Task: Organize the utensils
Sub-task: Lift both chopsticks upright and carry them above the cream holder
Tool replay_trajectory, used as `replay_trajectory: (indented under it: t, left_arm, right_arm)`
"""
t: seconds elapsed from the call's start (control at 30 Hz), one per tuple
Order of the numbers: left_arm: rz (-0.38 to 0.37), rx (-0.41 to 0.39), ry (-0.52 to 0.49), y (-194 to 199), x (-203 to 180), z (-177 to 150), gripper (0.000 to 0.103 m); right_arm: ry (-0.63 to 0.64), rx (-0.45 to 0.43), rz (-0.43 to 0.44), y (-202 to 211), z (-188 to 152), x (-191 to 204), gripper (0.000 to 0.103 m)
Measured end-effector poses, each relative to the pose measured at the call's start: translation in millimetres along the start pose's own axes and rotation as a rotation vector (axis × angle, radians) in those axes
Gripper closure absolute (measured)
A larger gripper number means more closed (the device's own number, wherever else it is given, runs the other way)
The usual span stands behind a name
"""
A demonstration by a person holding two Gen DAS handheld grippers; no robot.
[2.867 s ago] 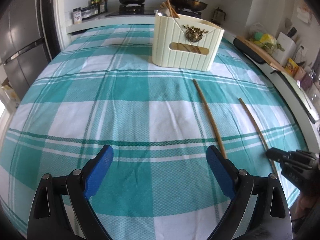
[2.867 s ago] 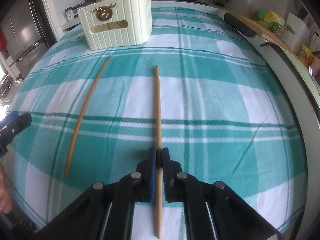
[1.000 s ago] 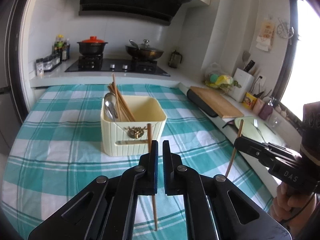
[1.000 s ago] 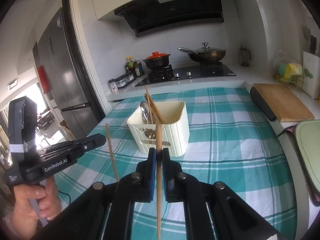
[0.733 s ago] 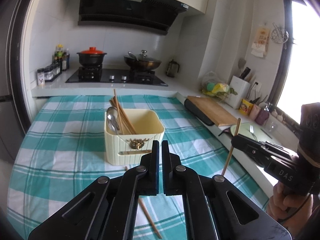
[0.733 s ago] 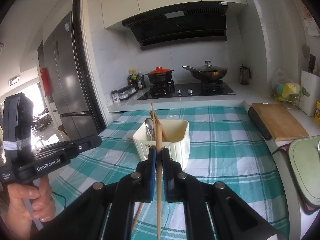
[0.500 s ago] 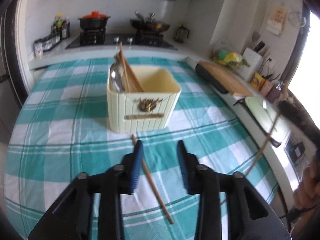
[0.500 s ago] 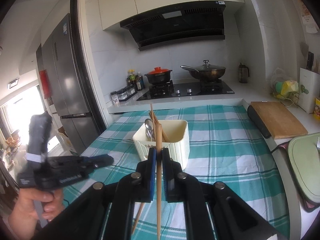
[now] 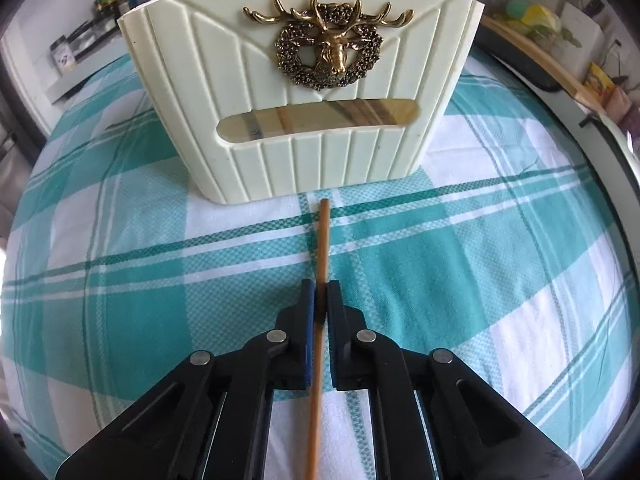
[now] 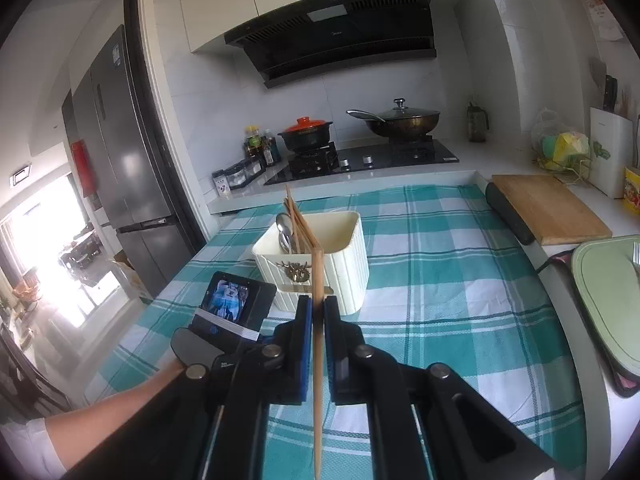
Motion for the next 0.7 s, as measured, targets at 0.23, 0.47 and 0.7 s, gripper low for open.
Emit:
replay_trajectory:
  t: [0.23, 0.47, 0.7]
  left_arm:
    - [-0.129, -0.258, 0.095, 98, 24, -7, 0.1]
    - [-0.191, -0.525, 0.121, 206, 47, -3, 0.1]
    - [-0.227, -0.651, 0.168, 233, 60, -8, 0.1]
  right_arm:
    - [-0.023, 0.009, -0.008, -4, -8, -9, 0.097]
    - [-0.007, -0.003, 0.017, -5, -3, 5, 0.097]
    - [0.034, -0.024, 0.03, 2, 5, 27, 0.097]
Point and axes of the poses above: each gripper's, at about its wrist camera, not at the fingertips, and y roughly against the way its jaws point, x to its left, z to its top, the point moved 5 cm from there along -y, roughly the way its jaws point, and after that the axes turned 4 degrees about z, right-handed, at the moved point
